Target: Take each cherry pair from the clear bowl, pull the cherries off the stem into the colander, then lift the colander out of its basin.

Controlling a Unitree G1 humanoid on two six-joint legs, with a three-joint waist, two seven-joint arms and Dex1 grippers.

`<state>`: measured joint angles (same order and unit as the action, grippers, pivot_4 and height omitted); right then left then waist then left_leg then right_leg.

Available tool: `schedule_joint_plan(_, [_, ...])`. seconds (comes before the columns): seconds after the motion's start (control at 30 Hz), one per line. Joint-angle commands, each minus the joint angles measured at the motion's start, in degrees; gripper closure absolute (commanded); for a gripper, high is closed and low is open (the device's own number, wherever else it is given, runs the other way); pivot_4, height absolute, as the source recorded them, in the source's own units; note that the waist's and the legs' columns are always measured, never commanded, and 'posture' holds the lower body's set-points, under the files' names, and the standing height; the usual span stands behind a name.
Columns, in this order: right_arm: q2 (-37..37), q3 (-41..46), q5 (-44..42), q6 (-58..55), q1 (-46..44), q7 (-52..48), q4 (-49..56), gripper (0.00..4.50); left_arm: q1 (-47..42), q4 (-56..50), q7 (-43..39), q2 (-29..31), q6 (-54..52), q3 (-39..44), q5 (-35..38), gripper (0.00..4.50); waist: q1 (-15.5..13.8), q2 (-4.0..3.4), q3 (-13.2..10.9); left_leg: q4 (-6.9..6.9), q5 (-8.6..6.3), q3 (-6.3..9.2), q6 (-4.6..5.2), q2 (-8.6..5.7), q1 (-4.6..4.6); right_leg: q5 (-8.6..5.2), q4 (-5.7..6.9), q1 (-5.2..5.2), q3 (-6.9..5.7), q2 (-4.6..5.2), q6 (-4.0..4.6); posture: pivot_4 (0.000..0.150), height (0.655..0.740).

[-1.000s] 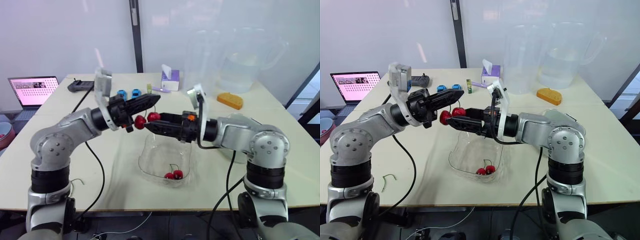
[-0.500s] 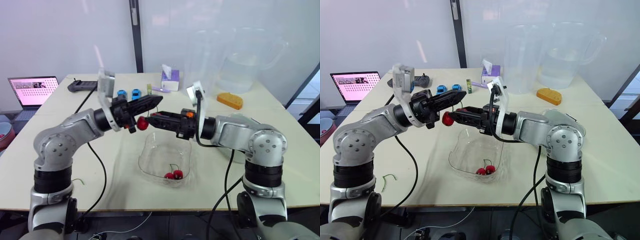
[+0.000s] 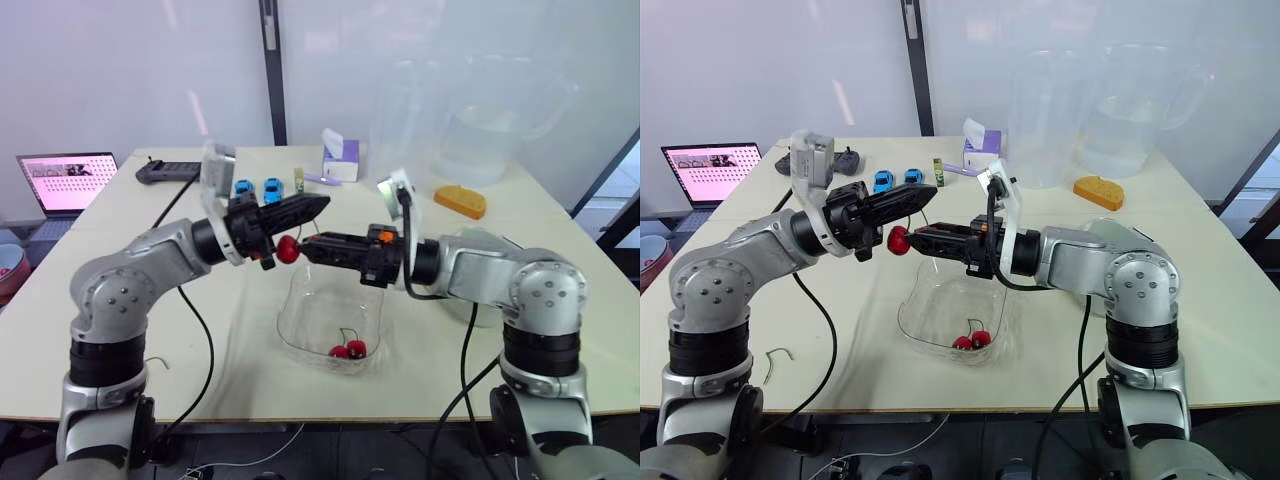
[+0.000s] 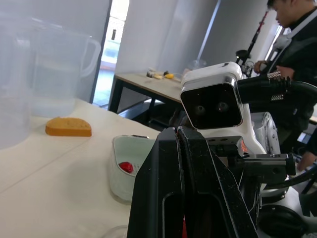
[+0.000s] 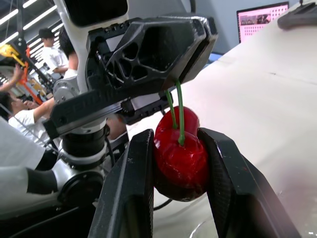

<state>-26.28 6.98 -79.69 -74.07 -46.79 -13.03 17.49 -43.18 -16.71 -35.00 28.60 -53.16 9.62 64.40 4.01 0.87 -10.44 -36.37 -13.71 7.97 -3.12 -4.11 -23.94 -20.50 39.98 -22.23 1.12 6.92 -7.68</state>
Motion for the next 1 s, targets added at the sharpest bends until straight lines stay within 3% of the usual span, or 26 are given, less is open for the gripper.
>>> schedule_joint_plan(0.03, [-4.3,-2.8,-0.8,-4.5,1.5,-1.2,1.5,3.16,-0.7,-1.7,-0.2,0.6,1.8,2.1,0.9,4.5,0.0,0.0,0.0,-0.01,0.0,0.0,0.0,0.0,0.0,0.0,0.0,0.01,0.0,0.0,0.0,0.15,0.74])
schedule_joint_plan(0.27, [-11.9,-1.2,-0.4,-3.8,-0.7,-7.3,0.1,3.16,0.0,-2.0,0.1,0.8,2.4,2.5,1.0,4.5,-0.1,0.01,0.0,-0.01,-0.01,-0.06,0.03,0.0,-0.04,0.0,-0.02,-0.02,-0.01,-0.02,0.0,0.15,0.74])
schedule_joint_plan(0.43, [-21.2,-1.7,8.2,-1.1,-3.7,-17.0,-4.2,3.16,1.3,-2.8,0.7,0.8,2.6,3.2,1.5,4.5,-0.3,0.02,0.0,-0.06,-0.03,-0.16,0.05,-0.02,-0.09,0.0,-0.09,0.02,-0.04,-0.01,0.0,0.15,0.74])
schedule_joint_plan(0.57, [-29.1,-6.0,20.1,5.9,-5.2,-27.2,-7.9,3.16,1.8,-3.3,1.2,0.7,2.7,3.6,1.5,4.5,-0.4,0.04,0.0,-0.08,-0.04,-0.22,0.08,-0.04,-0.11,0.0,-0.11,0.01,-0.04,-0.03,0.0,0.15,0.74])
schedule_joint_plan(0.73, [-39.4,-19.3,46.8,27.0,-5.6,-39.4,-16.8,3.16,2.1,-3.6,1.7,0.6,2.8,3.8,1.6,4.5,-0.4,0.04,0.0,-0.08,-0.05,-0.31,0.1,-0.06,-0.12,0.0,-0.15,-0.02,-0.01,-0.03,-0.01,0.15,0.74])
schedule_joint_plan(0.83, [-40.0,-25.3,59.5,38.6,-6.1,-44.1,-25.2,3.16,2.6,-3.7,1.9,0.7,3.1,3.9,1.3,4.5,-0.3,0.04,0.0,-0.08,-0.05,-0.32,0.09,-0.05,-0.12,0.0,-0.16,-0.02,-0.01,-0.03,-0.01,0.15,0.74])
schedule_joint_plan(1.0, [-36.8,-28.0,69.7,47.1,-7.0,-48.5,-34.8,3.16,3.2,-4.2,2.5,0.6,3.8,3.8,1.2,4.5,0.0,0.04,0.0,0.0,-0.05,-0.37,0.08,-0.02,-0.12,0.0,-0.17,-0.08,0.02,-0.03,0.0,0.15,0.74])
